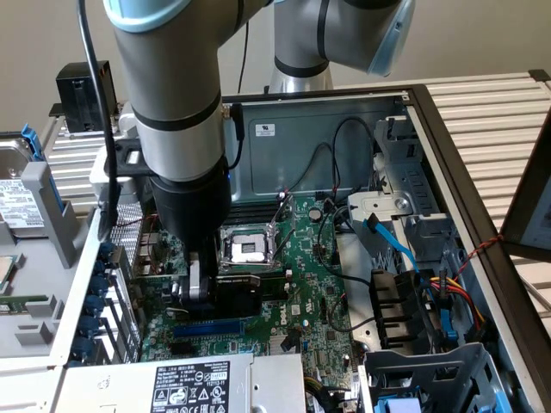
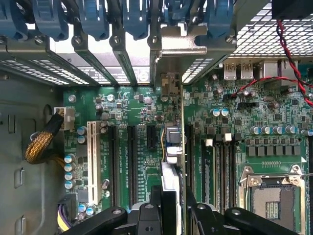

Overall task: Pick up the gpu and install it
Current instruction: 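Insert the gpu into the slot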

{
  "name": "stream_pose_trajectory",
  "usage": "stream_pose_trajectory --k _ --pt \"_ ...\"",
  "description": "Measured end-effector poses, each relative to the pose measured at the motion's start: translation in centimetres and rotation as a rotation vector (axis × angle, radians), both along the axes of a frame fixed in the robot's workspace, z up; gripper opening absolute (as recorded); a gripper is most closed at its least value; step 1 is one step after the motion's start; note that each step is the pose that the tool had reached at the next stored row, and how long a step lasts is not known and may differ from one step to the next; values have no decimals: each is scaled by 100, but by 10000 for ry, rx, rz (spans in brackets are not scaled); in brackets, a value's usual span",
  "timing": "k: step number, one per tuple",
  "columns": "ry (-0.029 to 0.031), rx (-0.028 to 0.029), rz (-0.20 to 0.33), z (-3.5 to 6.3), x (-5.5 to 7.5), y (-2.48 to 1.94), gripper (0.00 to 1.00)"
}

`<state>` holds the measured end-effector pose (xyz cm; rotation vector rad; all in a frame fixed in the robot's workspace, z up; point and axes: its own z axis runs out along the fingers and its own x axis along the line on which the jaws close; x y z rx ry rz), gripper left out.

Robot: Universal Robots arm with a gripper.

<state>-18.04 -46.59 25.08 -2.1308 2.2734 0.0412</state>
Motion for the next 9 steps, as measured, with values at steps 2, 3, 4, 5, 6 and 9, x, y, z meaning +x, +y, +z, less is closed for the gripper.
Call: stream_pose_trajectory --k 2,3,4,5,6,9 --pt "0 0 5 0 0 0 28" --pt "-1 1 5 -1 0 2 28" --pt "-1 1 6 -2 0 5 28" --pt "-1 0 14 -3 0 7 28" --pt "0 -3 27 -2 0 6 28" --pt "0 -5 48 -2 0 6 28"
